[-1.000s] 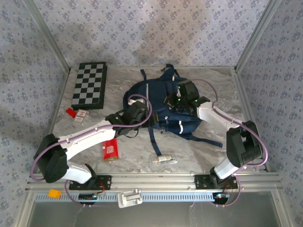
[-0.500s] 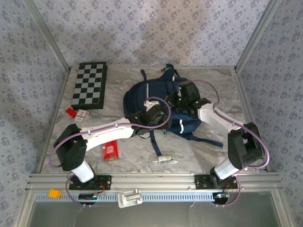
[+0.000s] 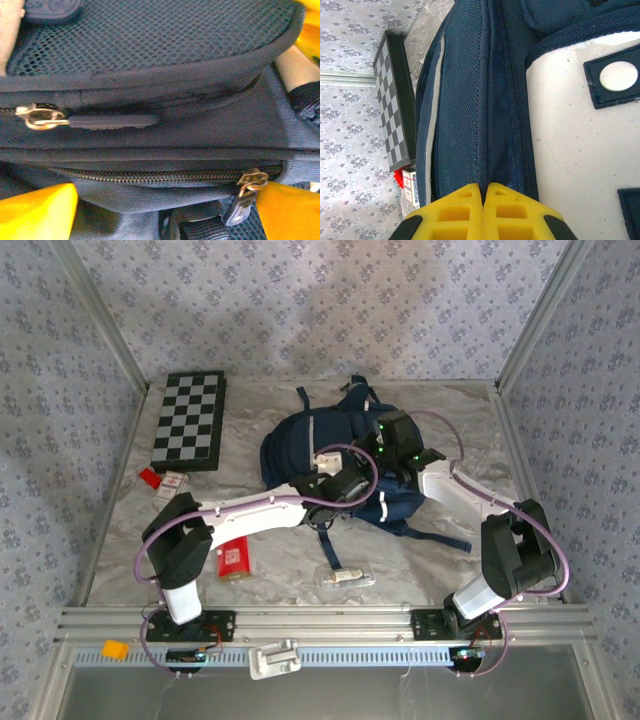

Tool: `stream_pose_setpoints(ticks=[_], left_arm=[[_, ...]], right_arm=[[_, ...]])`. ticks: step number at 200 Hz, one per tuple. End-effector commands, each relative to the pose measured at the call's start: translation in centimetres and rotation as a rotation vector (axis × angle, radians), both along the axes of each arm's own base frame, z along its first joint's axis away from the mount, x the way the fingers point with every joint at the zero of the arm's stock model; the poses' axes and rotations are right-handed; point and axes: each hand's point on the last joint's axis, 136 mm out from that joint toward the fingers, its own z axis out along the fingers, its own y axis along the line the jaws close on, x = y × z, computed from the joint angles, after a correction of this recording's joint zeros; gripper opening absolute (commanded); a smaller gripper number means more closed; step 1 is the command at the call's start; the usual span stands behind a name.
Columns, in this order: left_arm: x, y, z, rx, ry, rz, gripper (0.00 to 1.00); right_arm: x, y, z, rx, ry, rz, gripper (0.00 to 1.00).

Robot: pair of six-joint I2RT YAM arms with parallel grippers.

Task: Pack the student bag

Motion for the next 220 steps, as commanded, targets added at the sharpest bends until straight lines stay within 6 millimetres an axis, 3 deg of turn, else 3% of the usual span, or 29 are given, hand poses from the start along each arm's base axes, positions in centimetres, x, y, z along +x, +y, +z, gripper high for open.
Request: stream_pose_setpoints(ticks=[1, 30, 53, 143, 161, 220], left_arm=[[0.1, 1.8, -0.4, 0.058, -0.002, 0.056, 0.84], [0.1, 2.3, 0.1, 0.045, 0.005, 0.032, 0.72], [0.0, 0.7, 1.4, 0.030, -0.016, -0.092, 0.67], [-0.2, -1.6, 3.8, 0.076, -0.071, -0.397, 0.65], [-0.1, -1.7, 4.4, 0.068, -0.083, -0.412, 0.65], [0.5, -2.0, 3.9, 0.007, -0.009, -0.341, 0.53]], right_arm=[[2.1, -0.1, 6.2, 0.113, -0.174, -0.042, 0.00], [2.4, 0.3, 6.4, 0.117, -0.177, -0.029, 0.00], [2.5, 0.4, 6.1, 0.110, -0.171, -0.025, 0.00], [2.7, 0.3, 6.4, 0.104, -0.174, -0.030, 0.00], [2.8, 0.4, 6.4, 0.108, -0.172, -0.028, 0.00], [3.1, 0.9, 6.2, 0.139, -0.158, -0.028, 0.00]])
